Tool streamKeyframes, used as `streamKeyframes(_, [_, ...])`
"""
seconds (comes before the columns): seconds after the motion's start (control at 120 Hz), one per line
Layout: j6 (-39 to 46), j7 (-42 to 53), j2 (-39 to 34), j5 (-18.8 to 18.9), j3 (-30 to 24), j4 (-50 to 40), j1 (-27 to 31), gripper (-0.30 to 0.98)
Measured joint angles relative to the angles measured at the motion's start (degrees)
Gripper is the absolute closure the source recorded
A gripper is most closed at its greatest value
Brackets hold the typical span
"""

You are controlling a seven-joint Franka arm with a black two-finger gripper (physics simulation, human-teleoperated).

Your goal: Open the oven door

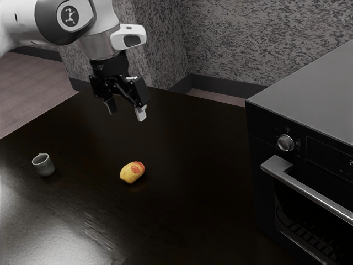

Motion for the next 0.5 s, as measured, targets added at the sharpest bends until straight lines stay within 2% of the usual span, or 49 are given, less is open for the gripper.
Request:
streamKeyframes(0.208, [-0.27,-1.69,0.31,-0.42,0.33,0.17,0.29,0.00])
streamKeyframes(0.275, [0.10,1.24,-5.57,-1.32,-0.02,5.47,1.29,0.00])
streamKeyframes(0.308, [-0.09,5.38,-9.48,-1.43,-5.95,6.61,6.73,0.00])
streamKeyframes(0.35, [-0.47,10.39,-11.77,0.47,-14.91,6.64,14.34,0.00])
streamKeyframes(0.375, [0.11,13.52,-13.95,1.17,-19.88,4.25,15.96,0.00])
streamKeyframes(0.392, [1.12,15.69,-16.37,1.51,-22.48,0.78,13.92,0.00])
streamKeyframes(0.417, [3.62,19.36,-21.79,0.60,-24.86,-7.07,6.83,0.00])
streamKeyframes(0.45, [7.42,24.54,-28.38,-2.16,-26.03,-16.13,-1.25,0.00])
streamKeyframes(0.5, [12.47,31.88,-33.36,-5.30,-26.73,-23.21,-8.29,0.00])
